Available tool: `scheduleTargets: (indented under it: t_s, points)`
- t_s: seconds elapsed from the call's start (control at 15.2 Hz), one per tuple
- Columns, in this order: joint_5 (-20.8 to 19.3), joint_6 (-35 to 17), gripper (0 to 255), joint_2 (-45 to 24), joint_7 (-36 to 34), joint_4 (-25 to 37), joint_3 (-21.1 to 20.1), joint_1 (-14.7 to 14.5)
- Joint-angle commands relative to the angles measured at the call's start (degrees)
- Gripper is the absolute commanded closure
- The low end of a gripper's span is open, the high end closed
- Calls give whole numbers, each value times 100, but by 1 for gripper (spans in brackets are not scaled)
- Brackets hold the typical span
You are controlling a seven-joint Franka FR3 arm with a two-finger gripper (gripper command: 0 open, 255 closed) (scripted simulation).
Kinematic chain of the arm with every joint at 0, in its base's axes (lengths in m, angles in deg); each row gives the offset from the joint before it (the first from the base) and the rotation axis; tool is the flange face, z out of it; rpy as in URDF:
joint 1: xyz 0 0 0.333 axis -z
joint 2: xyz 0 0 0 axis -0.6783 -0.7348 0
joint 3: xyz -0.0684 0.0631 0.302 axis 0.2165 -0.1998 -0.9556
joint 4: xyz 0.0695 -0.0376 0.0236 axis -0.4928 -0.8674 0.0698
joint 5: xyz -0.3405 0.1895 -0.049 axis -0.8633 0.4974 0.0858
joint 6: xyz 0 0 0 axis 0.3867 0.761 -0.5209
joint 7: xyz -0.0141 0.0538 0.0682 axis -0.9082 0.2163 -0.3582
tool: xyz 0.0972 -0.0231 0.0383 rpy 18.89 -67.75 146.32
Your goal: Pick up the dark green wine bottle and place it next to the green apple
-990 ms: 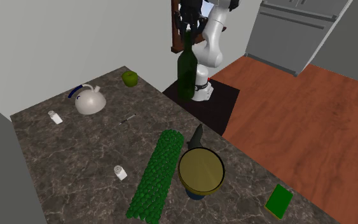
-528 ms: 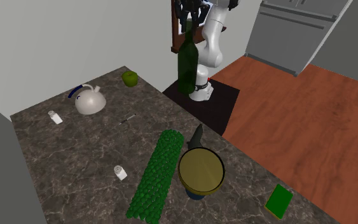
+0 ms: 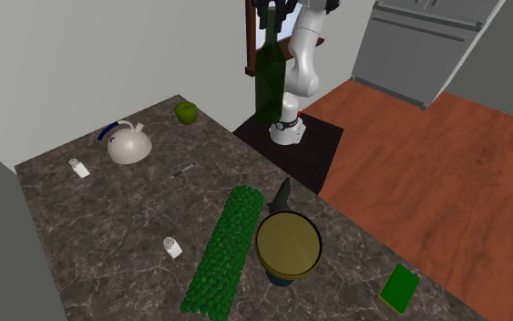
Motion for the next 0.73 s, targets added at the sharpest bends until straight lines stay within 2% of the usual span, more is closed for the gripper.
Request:
scheduleTargets:
  t_s: [0.0,0.46,0.66]
  points:
    - [-11,167,255,-125,-12,292,-6,7]
    - [-61,804,255,-686,-81,1487,-62,30]
    - [-165,824,255,-508,426,1314,331,102]
